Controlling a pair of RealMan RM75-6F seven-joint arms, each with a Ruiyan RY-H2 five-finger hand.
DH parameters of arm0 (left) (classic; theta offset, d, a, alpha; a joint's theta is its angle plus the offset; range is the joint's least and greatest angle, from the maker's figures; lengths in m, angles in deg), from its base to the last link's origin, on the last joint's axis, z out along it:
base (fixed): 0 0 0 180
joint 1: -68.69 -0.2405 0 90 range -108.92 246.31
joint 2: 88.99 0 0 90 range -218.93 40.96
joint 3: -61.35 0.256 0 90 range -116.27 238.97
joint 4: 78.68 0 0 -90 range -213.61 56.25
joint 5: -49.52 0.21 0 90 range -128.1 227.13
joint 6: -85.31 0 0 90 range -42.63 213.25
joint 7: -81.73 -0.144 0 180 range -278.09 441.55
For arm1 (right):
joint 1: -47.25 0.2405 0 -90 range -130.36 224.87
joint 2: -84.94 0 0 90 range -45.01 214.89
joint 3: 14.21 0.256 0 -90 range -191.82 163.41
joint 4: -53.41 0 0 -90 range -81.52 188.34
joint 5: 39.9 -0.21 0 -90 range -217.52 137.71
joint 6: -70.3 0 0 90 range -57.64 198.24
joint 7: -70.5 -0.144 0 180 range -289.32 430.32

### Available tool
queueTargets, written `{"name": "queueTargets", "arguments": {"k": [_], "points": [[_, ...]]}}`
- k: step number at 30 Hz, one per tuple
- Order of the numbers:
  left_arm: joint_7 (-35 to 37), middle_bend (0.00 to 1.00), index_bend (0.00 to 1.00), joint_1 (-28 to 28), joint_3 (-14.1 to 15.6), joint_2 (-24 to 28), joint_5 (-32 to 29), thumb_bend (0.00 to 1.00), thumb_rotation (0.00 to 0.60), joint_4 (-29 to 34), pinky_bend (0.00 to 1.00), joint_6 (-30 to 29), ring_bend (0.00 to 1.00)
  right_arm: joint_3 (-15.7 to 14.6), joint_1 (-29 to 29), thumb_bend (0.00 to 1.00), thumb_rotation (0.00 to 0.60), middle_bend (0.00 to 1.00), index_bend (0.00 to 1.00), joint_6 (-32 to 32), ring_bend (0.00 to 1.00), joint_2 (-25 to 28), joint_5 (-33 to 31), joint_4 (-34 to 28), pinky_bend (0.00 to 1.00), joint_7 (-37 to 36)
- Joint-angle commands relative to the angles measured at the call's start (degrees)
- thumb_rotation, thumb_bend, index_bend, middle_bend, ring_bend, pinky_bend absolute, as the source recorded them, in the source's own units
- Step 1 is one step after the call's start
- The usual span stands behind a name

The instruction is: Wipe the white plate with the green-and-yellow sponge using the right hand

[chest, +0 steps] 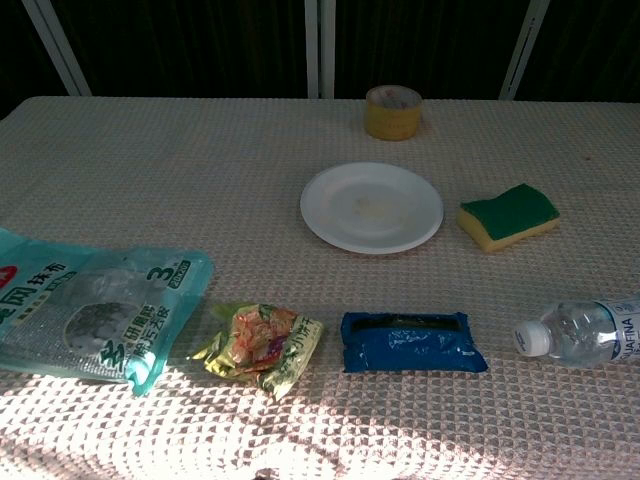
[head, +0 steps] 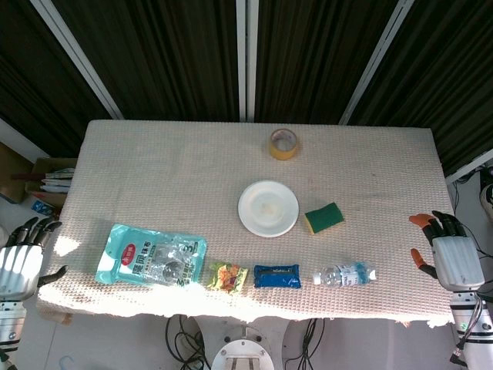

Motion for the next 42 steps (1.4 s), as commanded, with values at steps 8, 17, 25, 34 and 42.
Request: {"name": "queueTargets", "arguments": {"k": [8,17,25,34,42], "points": [[-0.2,0.15,0.19,0.6,-0.4,-0.6,-0.6,0.09,0.600,-0.3,0.18,1.0,0.10,0.2,3.6,0.21,0.600,0.24,0.26,5.1,0.13,-1.1,0.5,1.0,0.16,1.1],[-0.6,0.15,0.19,1.5,-0.5,-0.7,-0.5,0.09,0.600,0.1,0.18,2.5,0.10,1.7,14.7,0.21,0.600,0.19,0.29,18.9,0.02,-9.3,0.9,9.9,0.10,3.1],[-1.4,0.15,0.19,1.5,-0.2,-0.4,-2.0,0.09,0.600,1.0,0.18,3.9,0.10,1.4,21.2,0.20,0.600,0.18,0.36,24.1,0.00,-19.4,2.4,22.7,0.02,-0.2],[-1.7,0.15,0.19,2.4,-0.2,-0.4,-3.2,0.09,0.600,1.5,0.18,6.1,0.10,0.7,22.2,0.20,0.600,0.14,0.25,23.5,0.00,-23.2,1.9,29.6,0.01,-3.8],[-2.0,0.15,0.19,2.6,-0.4,-0.2,-3.1,0.09,0.600,1.9,0.18,5.9,0.10,0.5,23.6,0.20,0.600,0.14,0.17,23.7,0.00,-24.5,1.6,32.0,0.01,-6.0]]}}
